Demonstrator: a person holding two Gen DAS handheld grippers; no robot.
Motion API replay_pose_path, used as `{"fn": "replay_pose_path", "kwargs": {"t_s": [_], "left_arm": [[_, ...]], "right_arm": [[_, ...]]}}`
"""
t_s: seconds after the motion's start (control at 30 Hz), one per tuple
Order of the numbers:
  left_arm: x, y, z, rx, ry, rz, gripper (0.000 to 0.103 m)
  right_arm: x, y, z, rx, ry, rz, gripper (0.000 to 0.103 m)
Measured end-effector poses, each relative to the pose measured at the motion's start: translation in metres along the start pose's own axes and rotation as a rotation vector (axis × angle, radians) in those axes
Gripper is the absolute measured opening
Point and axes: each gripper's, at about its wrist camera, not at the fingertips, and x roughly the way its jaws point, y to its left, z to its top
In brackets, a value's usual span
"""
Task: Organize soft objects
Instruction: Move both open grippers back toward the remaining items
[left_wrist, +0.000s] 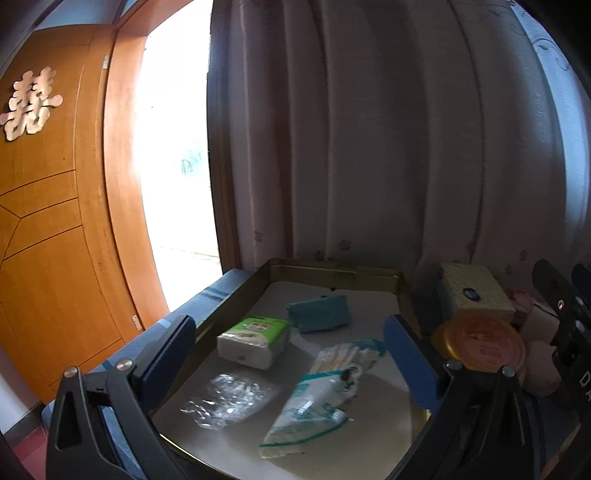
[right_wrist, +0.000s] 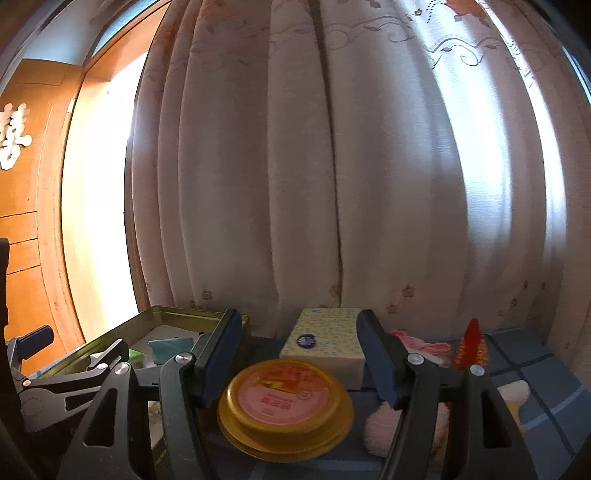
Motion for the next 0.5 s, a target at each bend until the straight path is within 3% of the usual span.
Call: {"fn": "replay_pose_path", "kwargs": {"t_s": [0.5], "left_arm": [[-0.016, -0.030, -0.006, 0.017, 0.004, -0.088, 0.103]], "right_arm": [[-0.023, -0.050, -0.005, 0.057, -0.029, -0.105, 0.067]]}}
